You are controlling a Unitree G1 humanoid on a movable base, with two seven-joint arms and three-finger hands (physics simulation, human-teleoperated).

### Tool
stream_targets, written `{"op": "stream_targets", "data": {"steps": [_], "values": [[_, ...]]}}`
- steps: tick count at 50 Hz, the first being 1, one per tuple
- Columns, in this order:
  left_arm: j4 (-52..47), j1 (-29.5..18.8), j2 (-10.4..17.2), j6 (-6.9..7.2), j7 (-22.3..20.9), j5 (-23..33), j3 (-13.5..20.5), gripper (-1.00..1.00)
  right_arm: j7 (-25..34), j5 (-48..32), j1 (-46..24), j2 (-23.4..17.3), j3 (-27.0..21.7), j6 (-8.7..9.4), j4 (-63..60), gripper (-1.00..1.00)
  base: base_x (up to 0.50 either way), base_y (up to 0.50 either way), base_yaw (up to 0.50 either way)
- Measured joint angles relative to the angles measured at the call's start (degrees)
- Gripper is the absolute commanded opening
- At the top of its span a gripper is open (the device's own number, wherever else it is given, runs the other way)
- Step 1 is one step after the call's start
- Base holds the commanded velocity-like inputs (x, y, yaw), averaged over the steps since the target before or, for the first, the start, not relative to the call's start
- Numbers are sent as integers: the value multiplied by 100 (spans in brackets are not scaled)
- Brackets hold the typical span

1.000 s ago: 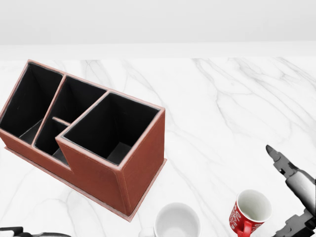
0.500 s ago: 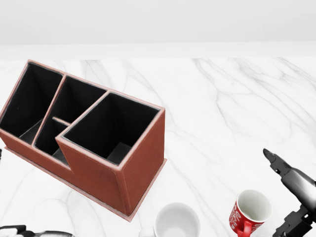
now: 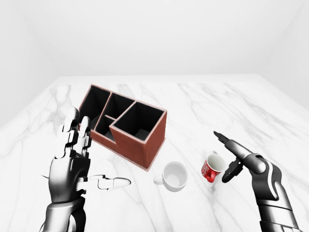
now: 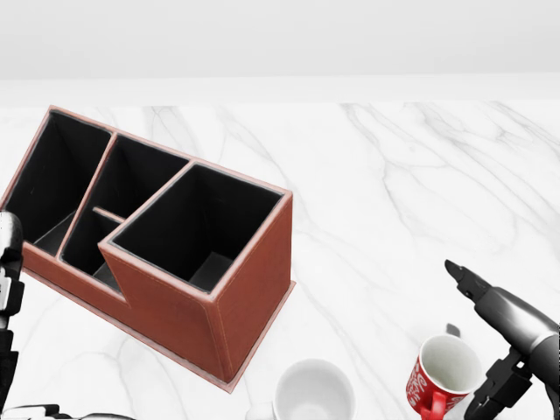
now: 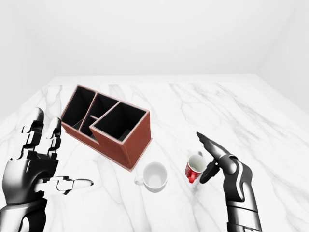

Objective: Pick up the red mug and place it to the right of the caddy.

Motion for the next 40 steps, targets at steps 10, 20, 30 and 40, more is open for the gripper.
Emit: {"op": "stream_targets", "data": {"steps": [10, 20, 30, 40], "values": [[104, 80, -20, 0, -37, -35, 16, 100, 0, -116, -17, 34, 102, 0, 44, 100, 0, 0, 0], [107, 128, -42, 0, -63, -58, 31, 100, 0, -186, -52, 61, 172, 0, 146, 100, 0, 0, 0], [87, 143, -53, 0, -89, -80, 46, 100, 0, -234, -143, 79, 268, 0, 294, 100, 0, 0, 0], [113, 128, -49, 0, -84, -66, 27, 100, 0, -241, -195, 79, 343, 0, 500, 100, 0, 0, 0]]}}
